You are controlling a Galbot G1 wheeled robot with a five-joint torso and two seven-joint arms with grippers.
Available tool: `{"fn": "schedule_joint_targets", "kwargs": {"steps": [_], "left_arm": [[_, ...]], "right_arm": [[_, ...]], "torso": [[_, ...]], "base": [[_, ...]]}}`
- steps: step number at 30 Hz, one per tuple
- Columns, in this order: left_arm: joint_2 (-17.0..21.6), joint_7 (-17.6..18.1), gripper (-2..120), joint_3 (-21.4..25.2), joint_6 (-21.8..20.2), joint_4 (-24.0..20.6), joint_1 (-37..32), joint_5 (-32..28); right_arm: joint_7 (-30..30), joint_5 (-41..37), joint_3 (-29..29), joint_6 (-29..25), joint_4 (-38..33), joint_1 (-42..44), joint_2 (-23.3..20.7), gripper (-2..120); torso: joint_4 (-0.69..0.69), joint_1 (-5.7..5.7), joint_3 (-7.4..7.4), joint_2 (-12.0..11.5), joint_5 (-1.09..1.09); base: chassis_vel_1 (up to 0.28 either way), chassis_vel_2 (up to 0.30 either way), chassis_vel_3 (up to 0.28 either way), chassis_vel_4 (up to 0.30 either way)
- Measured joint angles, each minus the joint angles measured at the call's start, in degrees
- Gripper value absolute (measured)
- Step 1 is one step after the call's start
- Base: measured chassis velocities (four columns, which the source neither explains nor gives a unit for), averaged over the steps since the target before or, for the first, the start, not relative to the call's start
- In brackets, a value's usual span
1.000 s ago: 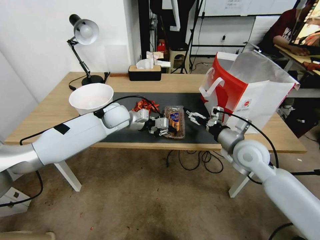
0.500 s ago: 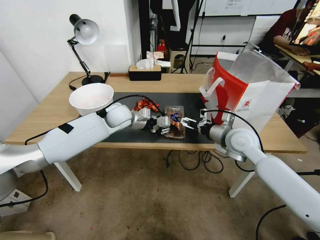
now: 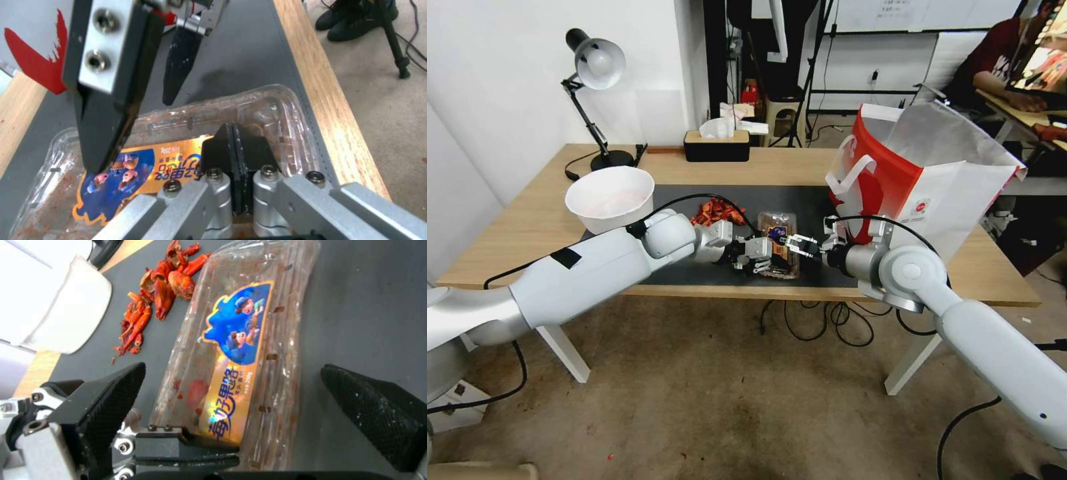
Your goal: Close the disposable takeout box, then place it into the delivery bag.
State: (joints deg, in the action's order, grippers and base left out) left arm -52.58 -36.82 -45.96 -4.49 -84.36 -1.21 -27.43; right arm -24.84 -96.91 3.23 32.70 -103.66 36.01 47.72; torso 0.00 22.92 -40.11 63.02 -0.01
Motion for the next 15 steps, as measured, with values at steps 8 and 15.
{"fn": "schedule_joint_targets", "kwargs": {"steps": [8,15], "left_arm": [[0.4,0.1,0,0.0,0.0,0.0,0.0,-0.3],[0.5,0.2,0,0.1,0.3,0.0,0.0,-0.4]], "right_arm": [[-0.6,-2.1,2.6,1.3,2.1,-2.6,0.9,100],[-1.6,-4.9,3.9,2.0,4.1,-4.9,2.4,100]], "torso": [[0.0,0.0,0.0,0.0,0.0],[0.0,0.01,0.0,0.0,0.0]], "base": [[0.0,0.0,0.0,0.0],[0.0,0.0,0.0,0.0]]}}
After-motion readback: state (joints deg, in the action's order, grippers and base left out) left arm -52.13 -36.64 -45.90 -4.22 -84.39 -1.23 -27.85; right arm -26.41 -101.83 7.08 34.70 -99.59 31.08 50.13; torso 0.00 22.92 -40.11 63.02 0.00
